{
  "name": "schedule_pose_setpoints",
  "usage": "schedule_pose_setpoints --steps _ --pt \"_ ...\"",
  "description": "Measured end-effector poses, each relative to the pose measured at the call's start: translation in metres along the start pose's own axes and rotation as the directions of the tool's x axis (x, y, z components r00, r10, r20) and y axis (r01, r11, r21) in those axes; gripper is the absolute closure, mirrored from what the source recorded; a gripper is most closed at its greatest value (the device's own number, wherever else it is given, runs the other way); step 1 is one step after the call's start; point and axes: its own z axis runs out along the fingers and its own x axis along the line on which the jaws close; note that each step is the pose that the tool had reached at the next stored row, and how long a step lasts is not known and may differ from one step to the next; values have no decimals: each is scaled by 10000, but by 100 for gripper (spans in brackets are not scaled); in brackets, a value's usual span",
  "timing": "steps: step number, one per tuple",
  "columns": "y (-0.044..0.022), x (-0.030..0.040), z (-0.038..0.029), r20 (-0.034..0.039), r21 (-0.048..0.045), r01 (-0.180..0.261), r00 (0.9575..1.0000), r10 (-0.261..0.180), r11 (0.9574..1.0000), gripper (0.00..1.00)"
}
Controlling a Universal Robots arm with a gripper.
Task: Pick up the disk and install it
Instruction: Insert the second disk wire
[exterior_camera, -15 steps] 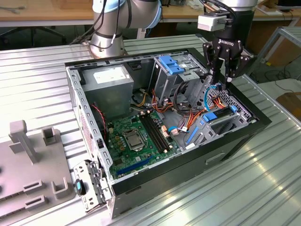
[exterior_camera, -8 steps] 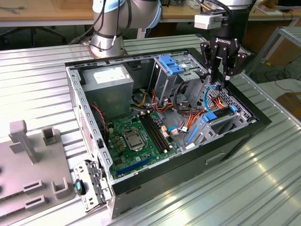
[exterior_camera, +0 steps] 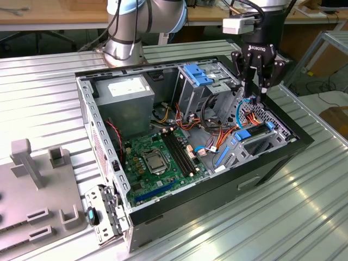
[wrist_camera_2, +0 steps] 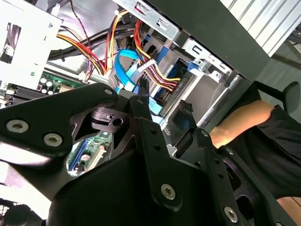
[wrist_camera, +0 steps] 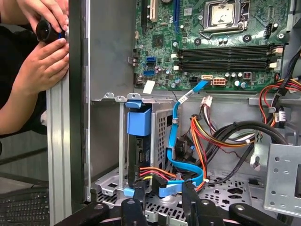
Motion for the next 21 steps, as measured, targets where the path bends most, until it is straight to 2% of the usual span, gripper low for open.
schedule_pose_setpoints --steps 1,2,4,9,10,12,13,16,17,18,21 --pt "0 -5 4 -42 5 6 10000 -6 10000 56" --pt "1 -13 6 -123 16 16 9999 -16 10000 56" --pt "0 -28 5 -232 31 33 9997 -32 10000 56" --pt "1 -39 10 -308 45 44 9995 -43 10000 56" --pt "1 -39 10 -345 56 43 9994 -41 10000 56" --pt "0 -40 10 -512 87 53 9987 -48 9999 56" --pt "1 -39 10 -561 94 56 9984 -51 9999 56" --pt "1 -40 10 -568 97 57 9984 -52 9999 56" --pt "1 -40 10 -568 97 57 9984 -52 9999 58" --pt "1 -40 10 -569 98 58 9984 -52 9999 65" --pt "1 -40 10 -570 100 58 9984 -52 9999 65"
